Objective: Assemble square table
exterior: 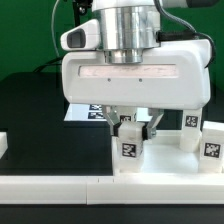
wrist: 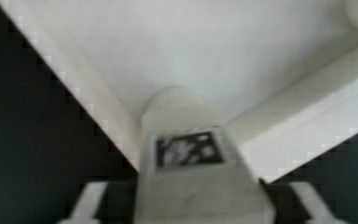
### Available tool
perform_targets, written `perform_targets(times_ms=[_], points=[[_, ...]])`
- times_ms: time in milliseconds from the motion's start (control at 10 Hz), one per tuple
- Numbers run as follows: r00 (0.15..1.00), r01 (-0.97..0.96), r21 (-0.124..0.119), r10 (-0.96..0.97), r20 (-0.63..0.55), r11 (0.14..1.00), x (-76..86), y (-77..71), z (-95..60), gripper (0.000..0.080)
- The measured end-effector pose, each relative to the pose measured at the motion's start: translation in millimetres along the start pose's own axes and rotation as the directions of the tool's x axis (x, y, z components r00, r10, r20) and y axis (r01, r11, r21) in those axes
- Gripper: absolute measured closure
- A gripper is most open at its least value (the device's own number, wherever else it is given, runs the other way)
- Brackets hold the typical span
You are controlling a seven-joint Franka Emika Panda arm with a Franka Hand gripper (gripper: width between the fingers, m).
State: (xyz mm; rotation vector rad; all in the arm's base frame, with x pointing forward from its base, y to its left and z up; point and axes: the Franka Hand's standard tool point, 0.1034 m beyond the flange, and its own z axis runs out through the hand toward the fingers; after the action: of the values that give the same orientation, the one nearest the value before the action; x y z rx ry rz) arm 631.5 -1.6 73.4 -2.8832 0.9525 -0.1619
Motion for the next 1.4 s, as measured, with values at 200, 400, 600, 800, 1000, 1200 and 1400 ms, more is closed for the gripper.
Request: perform_targets(times_ms=[200,400,600,800,1000,1200,1400], points=[[0.969,-0.246,-0.006,0.246,-0.017,0.969,-1.1,-0.7,-0.1,0.0515],[0.889,-0.459,-0.012,0.458,-0.021,0.889,-0.6,-1.1,-0.2,0.0515],[0.664,-0.748,-0.02,0.748,-0.003,0.664,-0.6,-3.7,0.7,0.0515],[0.372,-0.928,-0.014,0.928,0.016,0.372,0.4,-6.5,1.7,0.0515],[0.218,-0.976,-0.013,0.976,0.016,0.218,1.8,-5.3,1.6,0.0515],[0.193,-0.981,-0.012,0.981,0.0,0.193,1.5,-4.6,1.5,0.0515],[0.232,-0.973,-0.012,0.973,-0.002,0.232,1.1,-4.4,1.9,0.0514]])
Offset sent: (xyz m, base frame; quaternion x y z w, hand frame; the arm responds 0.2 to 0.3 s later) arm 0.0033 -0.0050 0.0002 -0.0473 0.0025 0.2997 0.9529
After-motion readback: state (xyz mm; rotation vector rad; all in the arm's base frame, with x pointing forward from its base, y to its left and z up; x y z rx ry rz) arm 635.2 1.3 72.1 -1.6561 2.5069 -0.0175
